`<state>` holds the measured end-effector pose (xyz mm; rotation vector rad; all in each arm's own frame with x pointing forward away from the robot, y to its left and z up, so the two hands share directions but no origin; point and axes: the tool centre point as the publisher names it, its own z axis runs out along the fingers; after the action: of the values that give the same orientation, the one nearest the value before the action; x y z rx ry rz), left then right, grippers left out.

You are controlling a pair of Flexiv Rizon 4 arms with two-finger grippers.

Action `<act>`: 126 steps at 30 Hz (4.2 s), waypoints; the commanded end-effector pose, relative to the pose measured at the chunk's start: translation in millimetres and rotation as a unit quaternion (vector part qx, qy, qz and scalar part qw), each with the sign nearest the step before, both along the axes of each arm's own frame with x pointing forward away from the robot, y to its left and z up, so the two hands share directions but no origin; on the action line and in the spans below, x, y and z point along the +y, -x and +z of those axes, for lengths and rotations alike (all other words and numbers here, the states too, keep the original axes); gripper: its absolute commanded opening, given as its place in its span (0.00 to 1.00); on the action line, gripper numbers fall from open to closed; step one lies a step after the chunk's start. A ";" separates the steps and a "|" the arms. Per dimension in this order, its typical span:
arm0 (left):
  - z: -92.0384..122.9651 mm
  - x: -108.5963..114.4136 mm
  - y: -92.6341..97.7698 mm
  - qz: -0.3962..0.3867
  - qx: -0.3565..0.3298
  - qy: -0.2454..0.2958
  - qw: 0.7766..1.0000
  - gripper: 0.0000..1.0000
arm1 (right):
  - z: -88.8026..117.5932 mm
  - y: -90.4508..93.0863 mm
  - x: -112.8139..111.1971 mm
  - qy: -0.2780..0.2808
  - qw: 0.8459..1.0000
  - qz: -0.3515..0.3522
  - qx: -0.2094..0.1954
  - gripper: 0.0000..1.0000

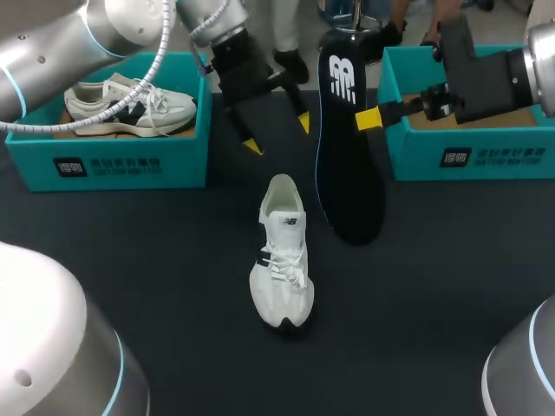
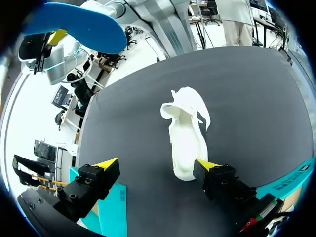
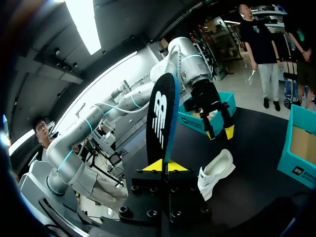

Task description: Take the shoe out of the shoebox, open the shoe tongue, remove and reinsert the insole, then place the shoe into the shoebox

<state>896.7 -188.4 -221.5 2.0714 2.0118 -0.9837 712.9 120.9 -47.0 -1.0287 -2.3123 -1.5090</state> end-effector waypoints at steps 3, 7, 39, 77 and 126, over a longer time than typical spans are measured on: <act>10.6 20.8 -1.0 0.030 -0.002 0.080 0.996 1.00 | -0.6 -2.1 2.5 0.001 1.000 0.000 0.001 0.00; 20.3 22.7 -3.3 0.031 -0.001 0.107 0.994 1.00 | -0.6 -2.1 2.5 0.001 1.000 0.000 0.001 0.00; 82.6 4.2 12.6 0.106 -0.041 0.336 0.935 1.00 | -18.7 -90.3 -52.0 -0.055 0.981 -0.057 0.180 0.00; 97.3 -23.8 21.3 0.132 -0.117 0.403 0.898 1.00 | -5.2 -153.7 -63.4 -0.115 0.925 -0.132 0.336 0.00; 117.3 -76.5 39.5 0.129 -0.116 0.509 0.843 0.45 | -35.6 -189.8 -13.8 -0.049 0.882 -0.123 0.452 0.00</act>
<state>857.7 -263.1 -102.5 1.2141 1.1472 -1.2651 903.1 107.0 -82.5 -1.5903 -1.4629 -0.8730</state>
